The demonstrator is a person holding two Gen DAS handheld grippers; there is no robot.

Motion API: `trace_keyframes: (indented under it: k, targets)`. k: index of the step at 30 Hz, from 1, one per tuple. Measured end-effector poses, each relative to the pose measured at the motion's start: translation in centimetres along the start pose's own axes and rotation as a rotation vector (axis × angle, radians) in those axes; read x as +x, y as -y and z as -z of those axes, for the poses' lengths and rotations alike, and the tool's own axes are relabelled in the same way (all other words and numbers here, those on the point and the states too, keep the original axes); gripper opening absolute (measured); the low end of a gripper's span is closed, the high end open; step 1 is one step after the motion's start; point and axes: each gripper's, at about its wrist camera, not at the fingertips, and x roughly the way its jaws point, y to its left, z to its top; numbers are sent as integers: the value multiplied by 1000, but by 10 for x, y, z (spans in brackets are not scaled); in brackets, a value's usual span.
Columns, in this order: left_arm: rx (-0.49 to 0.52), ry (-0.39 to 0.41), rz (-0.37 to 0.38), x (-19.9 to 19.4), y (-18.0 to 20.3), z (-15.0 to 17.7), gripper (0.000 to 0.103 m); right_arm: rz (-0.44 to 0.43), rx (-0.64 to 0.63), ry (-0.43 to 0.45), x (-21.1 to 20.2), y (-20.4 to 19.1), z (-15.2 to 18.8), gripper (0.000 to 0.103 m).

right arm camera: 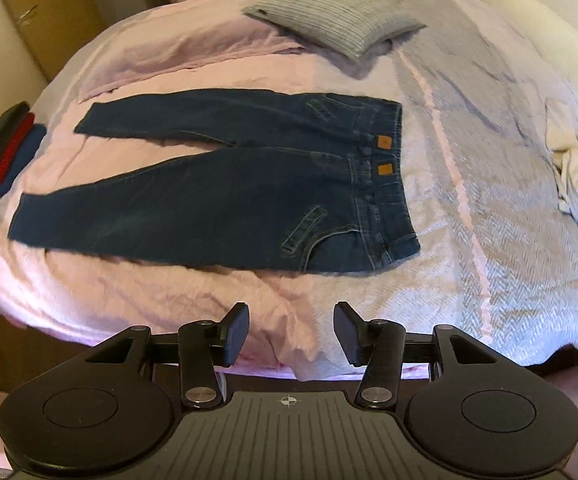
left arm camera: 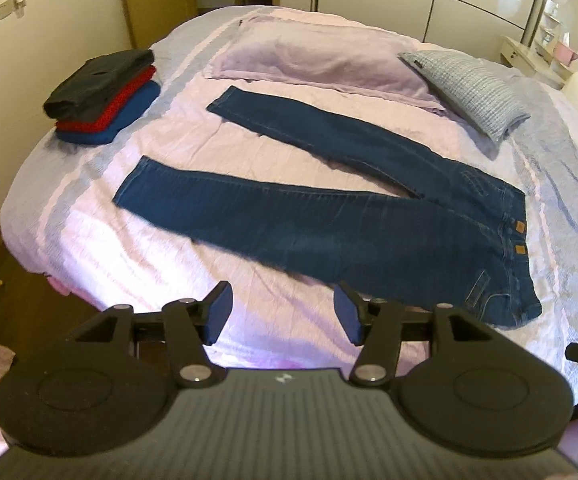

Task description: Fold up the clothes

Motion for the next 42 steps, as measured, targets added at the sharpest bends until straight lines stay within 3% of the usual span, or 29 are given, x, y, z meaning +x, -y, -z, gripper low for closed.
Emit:
trace_keyframes:
  k: [14,24,33,42]
  targets:
    - [22,-30,-4,-20,3,39,53,3,-18,-30,-12,5,30,52]
    - [47,-34,5,-10,2,28,55,1,-2,-29,-6,0,23,53]
    - [92,-50,64,47,-9,-31,55,46,99,-38,30,-4,-18,53]
    - [225,6,175,122,-34,-137,55,128,306,23,67,-14,-75,53]
